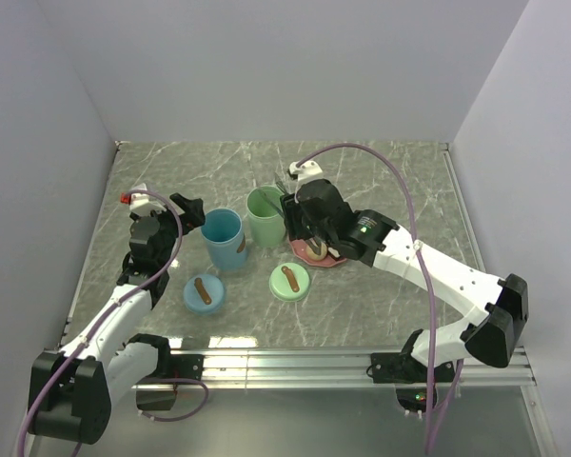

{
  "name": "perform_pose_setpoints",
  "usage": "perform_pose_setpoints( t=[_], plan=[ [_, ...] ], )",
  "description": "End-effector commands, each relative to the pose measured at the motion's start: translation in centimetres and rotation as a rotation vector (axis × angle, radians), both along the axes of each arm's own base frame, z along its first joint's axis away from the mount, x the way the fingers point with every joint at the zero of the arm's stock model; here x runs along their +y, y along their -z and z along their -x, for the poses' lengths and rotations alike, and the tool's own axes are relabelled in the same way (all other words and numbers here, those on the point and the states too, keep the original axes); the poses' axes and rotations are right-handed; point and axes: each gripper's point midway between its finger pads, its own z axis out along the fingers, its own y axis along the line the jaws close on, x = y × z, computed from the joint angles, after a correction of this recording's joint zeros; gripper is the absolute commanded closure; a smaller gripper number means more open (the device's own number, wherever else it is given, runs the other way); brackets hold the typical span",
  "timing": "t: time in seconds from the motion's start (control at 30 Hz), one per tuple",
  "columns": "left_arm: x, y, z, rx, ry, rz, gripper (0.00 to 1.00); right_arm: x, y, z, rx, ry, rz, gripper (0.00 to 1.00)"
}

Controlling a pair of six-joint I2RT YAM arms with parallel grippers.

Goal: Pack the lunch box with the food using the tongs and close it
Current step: Place the food into the lunch box, then pick up the food using the clamp

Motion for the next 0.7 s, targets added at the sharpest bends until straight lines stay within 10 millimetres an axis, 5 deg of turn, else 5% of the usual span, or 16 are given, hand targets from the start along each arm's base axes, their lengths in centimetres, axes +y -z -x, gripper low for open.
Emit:
perform_pose_setpoints(
  t=[0.0,0.4,0.67],
  plan=[
    [0.3,-2.7,-0.3,-0.077,-0.018,0.028,0.01,1.2,-3.3,-0.8,-0.073,-0.007,-0.065,0.47],
    [0.6,-3.0,0.0,-0.091,-0.035,0.034,0.0,-1.9,-4.6,-0.3,-0.122,0.1,-0.102,0.47],
    [0.8,-3.1,0.3,-0.1,-0.045,0.036,0.01,-5.0,-1.2,-0.2,-0.08,0.216,-0.068,0.46]
  ],
)
